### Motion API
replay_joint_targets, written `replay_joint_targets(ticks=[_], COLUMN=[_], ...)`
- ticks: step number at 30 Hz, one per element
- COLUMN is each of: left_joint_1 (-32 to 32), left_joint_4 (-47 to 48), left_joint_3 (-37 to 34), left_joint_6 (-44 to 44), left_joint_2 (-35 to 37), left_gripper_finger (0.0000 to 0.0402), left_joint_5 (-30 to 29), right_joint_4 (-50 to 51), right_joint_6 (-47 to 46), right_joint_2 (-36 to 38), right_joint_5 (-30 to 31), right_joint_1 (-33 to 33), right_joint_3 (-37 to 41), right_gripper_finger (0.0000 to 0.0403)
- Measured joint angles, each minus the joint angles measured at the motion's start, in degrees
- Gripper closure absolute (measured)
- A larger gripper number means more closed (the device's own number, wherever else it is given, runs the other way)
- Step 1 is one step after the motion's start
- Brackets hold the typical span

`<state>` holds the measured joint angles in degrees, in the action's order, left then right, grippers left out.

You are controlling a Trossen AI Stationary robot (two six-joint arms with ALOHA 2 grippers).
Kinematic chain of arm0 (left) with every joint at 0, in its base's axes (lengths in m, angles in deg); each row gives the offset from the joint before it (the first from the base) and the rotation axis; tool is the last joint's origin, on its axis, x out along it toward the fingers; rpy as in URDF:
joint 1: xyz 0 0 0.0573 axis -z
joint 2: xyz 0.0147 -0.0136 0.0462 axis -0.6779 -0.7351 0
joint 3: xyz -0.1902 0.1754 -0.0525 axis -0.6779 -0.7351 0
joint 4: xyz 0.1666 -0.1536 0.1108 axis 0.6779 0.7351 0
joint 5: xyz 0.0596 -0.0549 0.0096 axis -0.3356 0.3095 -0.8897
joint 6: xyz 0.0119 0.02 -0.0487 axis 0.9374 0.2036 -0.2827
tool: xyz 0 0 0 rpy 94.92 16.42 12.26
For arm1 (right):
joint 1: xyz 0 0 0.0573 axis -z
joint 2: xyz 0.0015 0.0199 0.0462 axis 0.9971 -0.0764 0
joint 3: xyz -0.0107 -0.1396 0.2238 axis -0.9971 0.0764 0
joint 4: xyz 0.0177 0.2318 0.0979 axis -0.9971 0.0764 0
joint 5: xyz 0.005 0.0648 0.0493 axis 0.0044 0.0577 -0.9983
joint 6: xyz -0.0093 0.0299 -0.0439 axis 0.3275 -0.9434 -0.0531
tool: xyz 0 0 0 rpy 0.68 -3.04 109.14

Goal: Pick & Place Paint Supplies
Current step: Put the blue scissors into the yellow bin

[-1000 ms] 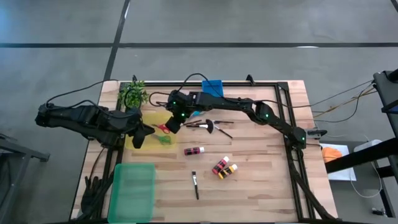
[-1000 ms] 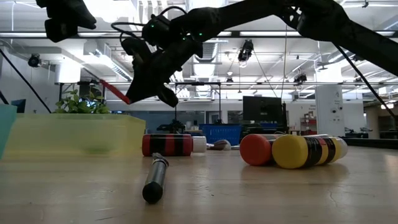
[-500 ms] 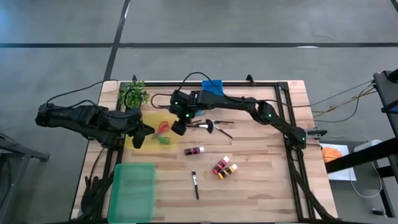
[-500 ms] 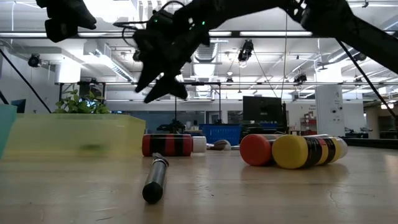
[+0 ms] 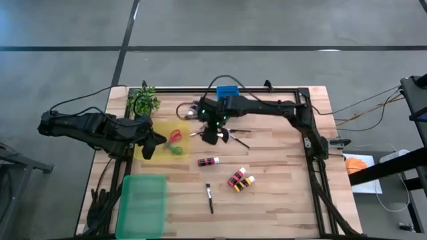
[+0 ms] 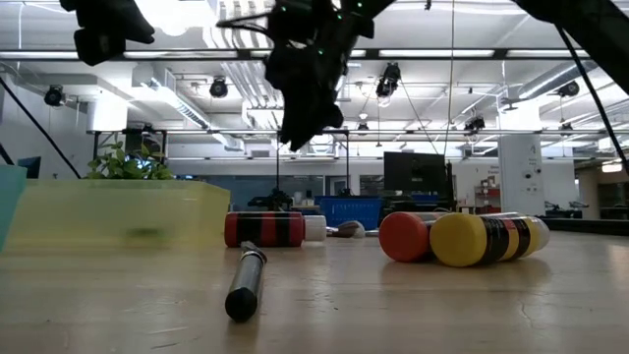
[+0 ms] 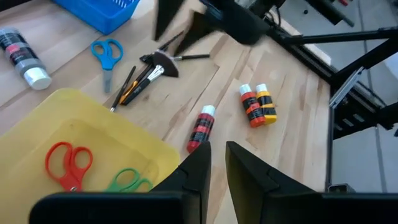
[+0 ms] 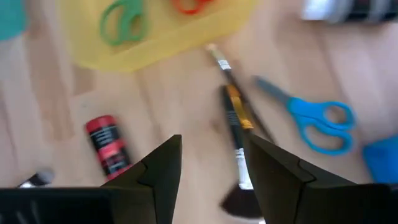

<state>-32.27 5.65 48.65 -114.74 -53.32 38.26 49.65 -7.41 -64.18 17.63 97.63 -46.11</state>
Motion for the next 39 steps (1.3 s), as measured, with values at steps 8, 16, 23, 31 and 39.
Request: replay_joint_targets(ticks=[8, 16, 23, 31, 39], left_joint_1=[-0.02, -0.04, -0.07, -0.11, -0.39], left_joint_4=[-2.65, -5.73, -8.38, -12.98, -16.44], left_joint_3=[0.0, 0.0, 0.0, 0.0, 0.09], left_joint_6=[0.0, 0.91, 0.87, 0.92, 0.87], left_joint_2=[-0.04, -0.04, -0.04, -0.53, -3.91], left_gripper_finger=[0.0341, 0.0341, 0.0341, 0.0341, 0.0341], left_joint_5=[-0.46, -1.11, -1.53, -1.77, -1.97], right_joint_4=[6.41, 10.33, 21.38, 24.46, 21.38], right_joint_6=[-7.5, 2.51, 9.16, 15.58, 18.54], right_joint_2=[-2.51, -8.78, -18.92, -20.78, -20.92], right_joint_5=[-1.89, 4.89, 16.15, 21.69, 25.44], right_joint_1=[6.9, 5.08, 4.24, 3.18, 1.93], right_joint_3=[-0.79, -6.74, -19.49, -21.13, -21.87], right_gripper_finger=[0.0232, 0.0232, 0.0232, 0.0232, 0.0232])
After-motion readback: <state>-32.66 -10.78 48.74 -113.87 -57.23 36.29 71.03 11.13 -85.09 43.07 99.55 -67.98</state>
